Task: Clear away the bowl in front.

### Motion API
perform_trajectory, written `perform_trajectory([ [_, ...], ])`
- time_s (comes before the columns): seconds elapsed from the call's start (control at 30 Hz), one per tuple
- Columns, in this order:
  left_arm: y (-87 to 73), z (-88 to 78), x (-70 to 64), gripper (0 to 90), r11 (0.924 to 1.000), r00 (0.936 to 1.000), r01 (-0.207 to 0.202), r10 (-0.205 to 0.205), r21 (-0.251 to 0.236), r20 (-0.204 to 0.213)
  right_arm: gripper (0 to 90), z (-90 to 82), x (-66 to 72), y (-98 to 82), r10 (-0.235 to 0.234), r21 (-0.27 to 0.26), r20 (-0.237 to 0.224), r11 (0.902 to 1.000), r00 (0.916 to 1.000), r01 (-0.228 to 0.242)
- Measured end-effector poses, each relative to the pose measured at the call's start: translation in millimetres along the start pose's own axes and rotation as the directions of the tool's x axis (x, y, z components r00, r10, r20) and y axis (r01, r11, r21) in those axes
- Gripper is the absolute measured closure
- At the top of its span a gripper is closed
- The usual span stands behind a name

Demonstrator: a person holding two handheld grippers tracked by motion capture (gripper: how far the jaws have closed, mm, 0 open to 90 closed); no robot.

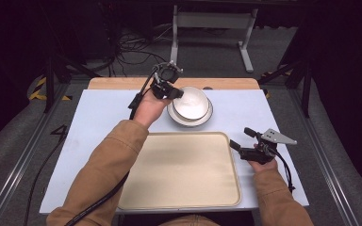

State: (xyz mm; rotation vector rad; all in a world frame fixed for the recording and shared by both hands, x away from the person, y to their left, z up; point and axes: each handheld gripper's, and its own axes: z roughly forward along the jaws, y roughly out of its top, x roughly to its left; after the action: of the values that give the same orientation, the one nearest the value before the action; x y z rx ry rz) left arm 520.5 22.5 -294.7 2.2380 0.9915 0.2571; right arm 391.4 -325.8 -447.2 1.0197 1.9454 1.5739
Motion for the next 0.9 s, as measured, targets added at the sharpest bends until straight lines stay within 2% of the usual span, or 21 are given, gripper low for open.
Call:
perform_trajectory([
  [0.2,-3.6,-10.1,-3.7,81.3,0.9995,0.9994,-0.03,0.029,0.011,0.019,9.2,0.1,-0.1,0.0,0.0,0.0,0.001,1.0,1.0,0.0],
  [0.43,-10.5,-24.7,-13.4,81.3,0.9958,0.9951,-0.089,0.088,0.023,0.046,9.1,0.2,0.4,-0.1,0.002,0.004,-0.001,1.0,1.0,-0.002],
  [0.53,-12.6,-27.4,-15.3,81.3,0.9954,0.9944,-0.093,0.091,0.023,0.053,9.1,0.2,0.3,-0.1,0.002,0.003,0.0,1.0,1.0,-0.002],
  [0.63,-16.6,-31.8,-18.5,81.3,0.9919,0.9905,-0.125,0.123,0.024,0.061,9.1,0.1,0.2,-0.1,0.003,0.004,-0.002,1.0,1.0,-0.003],
  [0.7,-17.7,-32.9,-19.8,81.3,0.9912,0.9899,-0.129,0.128,0.027,0.061,9.1,0.1,0.3,-0.1,0.003,0.004,-0.002,1.0,1.0,-0.003],
  [0.83,-23.1,-38.5,-24.9,81.3,0.9852,0.9837,-0.168,0.165,0.035,0.071,9.1,0.2,0.3,-0.1,0.002,0.003,-0.001,1.0,1.0,-0.002],
  [0.9,-24.4,-39.3,-25.9,81.3,0.984,0.9825,-0.174,0.171,0.036,0.074,9.1,0.2,0.3,-0.1,0.002,0.003,-0.001,1.0,1.0,-0.002],
])
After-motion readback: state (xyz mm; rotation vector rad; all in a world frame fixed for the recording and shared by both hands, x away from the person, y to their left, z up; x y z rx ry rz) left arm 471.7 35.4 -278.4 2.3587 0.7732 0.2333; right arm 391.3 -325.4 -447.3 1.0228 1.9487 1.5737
